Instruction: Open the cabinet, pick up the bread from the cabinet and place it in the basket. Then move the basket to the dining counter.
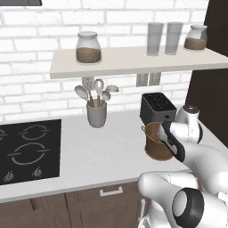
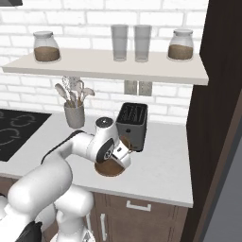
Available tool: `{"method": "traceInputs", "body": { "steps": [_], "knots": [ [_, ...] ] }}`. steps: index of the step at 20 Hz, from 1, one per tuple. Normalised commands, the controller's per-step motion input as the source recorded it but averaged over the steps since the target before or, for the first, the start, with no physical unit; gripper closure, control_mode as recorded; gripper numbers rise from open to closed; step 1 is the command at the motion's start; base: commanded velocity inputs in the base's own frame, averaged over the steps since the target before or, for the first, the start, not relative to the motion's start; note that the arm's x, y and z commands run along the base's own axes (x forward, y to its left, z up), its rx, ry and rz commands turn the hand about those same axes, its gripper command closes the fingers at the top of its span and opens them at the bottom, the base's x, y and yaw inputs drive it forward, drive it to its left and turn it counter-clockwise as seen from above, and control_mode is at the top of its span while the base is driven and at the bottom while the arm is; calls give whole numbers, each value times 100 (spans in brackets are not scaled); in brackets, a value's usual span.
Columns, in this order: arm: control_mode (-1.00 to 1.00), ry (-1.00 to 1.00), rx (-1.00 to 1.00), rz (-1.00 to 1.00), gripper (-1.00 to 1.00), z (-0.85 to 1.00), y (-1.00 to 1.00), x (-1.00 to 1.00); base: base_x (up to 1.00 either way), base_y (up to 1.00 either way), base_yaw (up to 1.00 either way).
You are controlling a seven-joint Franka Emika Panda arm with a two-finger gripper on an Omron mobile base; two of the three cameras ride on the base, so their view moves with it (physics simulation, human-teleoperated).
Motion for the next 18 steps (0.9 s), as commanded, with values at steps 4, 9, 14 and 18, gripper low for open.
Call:
{"method": "traceInputs", "body": {
  "steps": [4,9,14,18],
  "knots": [
    [-100,0,0,0,100,-5,0,0,0,0,0],
    [-100,0,0,0,100,-6,0,0,0,0,0],
    [-100,-4,1,0,100,3,0,0,0,0,0],
    [-100,-1,2,0,100,52,0,0,0,0,0]
  ]
}}
